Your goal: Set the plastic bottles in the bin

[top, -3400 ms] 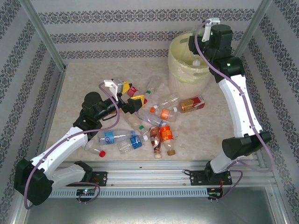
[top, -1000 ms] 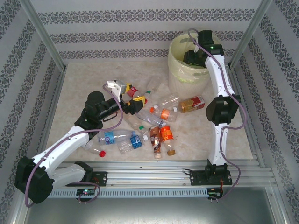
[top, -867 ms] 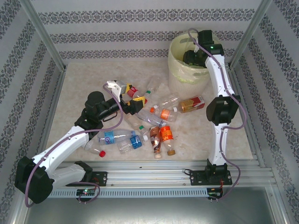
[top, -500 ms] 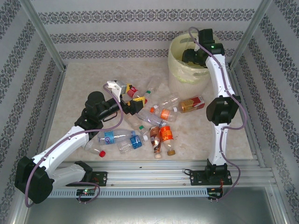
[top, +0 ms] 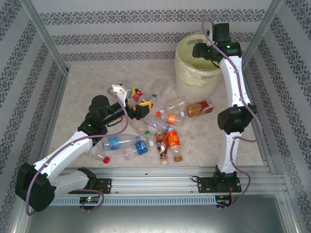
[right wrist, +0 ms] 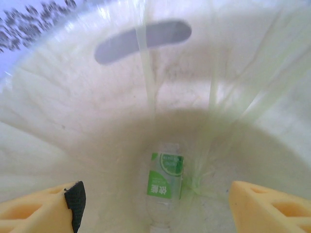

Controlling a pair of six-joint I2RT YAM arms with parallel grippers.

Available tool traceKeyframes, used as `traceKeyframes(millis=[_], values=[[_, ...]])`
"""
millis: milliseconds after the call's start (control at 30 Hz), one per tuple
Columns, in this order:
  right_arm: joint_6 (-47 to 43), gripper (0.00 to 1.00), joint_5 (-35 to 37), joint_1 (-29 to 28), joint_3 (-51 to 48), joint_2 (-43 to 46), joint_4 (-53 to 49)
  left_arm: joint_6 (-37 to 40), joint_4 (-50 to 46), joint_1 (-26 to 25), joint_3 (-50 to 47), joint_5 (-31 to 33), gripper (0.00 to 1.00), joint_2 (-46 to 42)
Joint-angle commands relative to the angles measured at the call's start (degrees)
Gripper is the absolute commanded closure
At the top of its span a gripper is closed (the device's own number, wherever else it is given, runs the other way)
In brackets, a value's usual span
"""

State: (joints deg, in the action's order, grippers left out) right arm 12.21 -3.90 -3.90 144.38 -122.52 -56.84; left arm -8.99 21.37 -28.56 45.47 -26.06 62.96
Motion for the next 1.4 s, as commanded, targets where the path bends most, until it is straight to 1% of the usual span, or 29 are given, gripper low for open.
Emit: traceKeyframes(millis=[0, 200, 267, 467, 633, 733, 933, 1233, 1367], values=[[-0.5, 0.21, 1.9, -0.3, -1.2, 5.2, 3.7, 2.0, -0.7, -0.9, 0.8, -0.7, 0.00, -0.9], [-1.9, 0.21, 2.9, -1.3, -6.3, 11.3, 5.9, 3.2, -1.9, -0.9, 1.1, -2.6, 0.00, -1.3], [-2.8, 0.21, 3.7, -2.0, -9.6, 14.1, 6.7, 4.6, -2.8, -0.9, 1.2, -4.5, 0.00, -1.8], [-3.8, 0.21, 5.4, -5.8, -26.7, 27.0, 13.3, 7.9, -5.1, -0.9, 1.7, -11.6, 0.00, -2.2], [-2.6, 0.21, 8.0, -10.8, -41.1, 38.4, 17.3, 11.7, -10.4, -0.9, 3.7, -14.2, 0.00, -2.1], [-1.4, 0.21, 9.7, -14.1, -48.7, 44.0, 17.9, 14.1, -13.3, -0.9, 4.5, -14.5, 0.00, -2.1], [2.5, 0.22, 10.0, -19.3, -63.0, 54.1, 18.9, 16.9, -16.7, -1.0, 5.2, -15.2, 0.00, -1.6], [7.4, 0.23, 10.9, -24.5, -77.0, 63.3, 15.7, 19.7, -21.6, -1.4, 7.2, -15.8, 0.00, 1.7], [9.6, 0.23, 8.8, -26.4, -83.1, 65.8, 15.4, 20.7, -23.5, -1.7, 8.0, -15.7, 0.00, 2.8]])
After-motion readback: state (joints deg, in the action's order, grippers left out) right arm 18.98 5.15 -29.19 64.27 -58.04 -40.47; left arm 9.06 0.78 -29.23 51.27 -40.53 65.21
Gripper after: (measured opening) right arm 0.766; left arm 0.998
